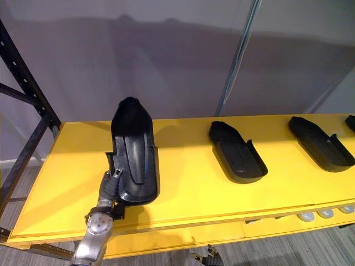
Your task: Walk over and take plastic housings, then place them on the shelf
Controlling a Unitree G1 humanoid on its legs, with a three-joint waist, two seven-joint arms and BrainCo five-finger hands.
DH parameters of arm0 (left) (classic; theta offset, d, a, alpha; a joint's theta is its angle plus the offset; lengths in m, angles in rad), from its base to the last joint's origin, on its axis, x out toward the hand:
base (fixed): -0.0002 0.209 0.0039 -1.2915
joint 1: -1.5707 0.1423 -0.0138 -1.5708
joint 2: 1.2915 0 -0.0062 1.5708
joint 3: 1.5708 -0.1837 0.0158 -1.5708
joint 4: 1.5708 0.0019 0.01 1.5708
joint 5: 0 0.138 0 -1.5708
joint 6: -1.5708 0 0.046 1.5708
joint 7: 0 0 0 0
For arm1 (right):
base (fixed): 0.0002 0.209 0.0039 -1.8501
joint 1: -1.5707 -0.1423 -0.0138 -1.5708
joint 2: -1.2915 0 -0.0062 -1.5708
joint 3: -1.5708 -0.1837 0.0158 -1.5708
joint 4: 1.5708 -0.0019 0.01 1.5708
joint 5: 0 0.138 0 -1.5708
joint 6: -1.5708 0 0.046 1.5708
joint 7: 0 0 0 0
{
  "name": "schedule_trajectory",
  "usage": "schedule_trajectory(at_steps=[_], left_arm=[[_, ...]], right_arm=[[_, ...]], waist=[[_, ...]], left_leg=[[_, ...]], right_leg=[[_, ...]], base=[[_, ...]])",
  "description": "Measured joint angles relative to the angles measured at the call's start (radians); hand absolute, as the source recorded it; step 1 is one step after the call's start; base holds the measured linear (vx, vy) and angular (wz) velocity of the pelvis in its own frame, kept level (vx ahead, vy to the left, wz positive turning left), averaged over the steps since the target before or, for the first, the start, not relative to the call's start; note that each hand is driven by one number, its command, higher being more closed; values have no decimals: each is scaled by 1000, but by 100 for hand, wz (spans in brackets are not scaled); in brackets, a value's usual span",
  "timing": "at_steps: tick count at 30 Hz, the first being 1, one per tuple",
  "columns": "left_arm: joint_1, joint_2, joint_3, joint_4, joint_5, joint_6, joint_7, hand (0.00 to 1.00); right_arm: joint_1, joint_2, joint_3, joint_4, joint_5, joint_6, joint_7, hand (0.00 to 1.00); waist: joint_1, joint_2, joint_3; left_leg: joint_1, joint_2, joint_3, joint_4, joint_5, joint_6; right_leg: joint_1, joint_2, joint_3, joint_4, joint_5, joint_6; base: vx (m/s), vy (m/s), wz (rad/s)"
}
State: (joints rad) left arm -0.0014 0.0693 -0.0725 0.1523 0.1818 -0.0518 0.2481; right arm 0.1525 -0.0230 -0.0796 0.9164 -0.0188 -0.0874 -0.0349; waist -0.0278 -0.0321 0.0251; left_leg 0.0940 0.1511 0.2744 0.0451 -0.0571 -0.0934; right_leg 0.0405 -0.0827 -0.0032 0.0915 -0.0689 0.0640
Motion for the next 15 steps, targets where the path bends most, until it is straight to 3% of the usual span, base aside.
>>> schedule_trajectory(at_steps=[9,15], left_arm=[[-110,21,75,149,39,56,11,100],[-148,18,101,183,48,79,26,100]], right_arm=[[-10,-3,2,-2,-1,5,20,0],[-10,-2,1,-2,-2,7,22,0]], waist=[[-43,5,-3],[-47,3,-5]], left_leg=[[-1,-19,3,-98,67,3],[-1,-38,-5,-134,72,1]], right_leg=[[-44,1,19,-42,37,2],[-42,1,50,-71,37,5]], base=[[-207,0,-6],[-54,33,-5]])
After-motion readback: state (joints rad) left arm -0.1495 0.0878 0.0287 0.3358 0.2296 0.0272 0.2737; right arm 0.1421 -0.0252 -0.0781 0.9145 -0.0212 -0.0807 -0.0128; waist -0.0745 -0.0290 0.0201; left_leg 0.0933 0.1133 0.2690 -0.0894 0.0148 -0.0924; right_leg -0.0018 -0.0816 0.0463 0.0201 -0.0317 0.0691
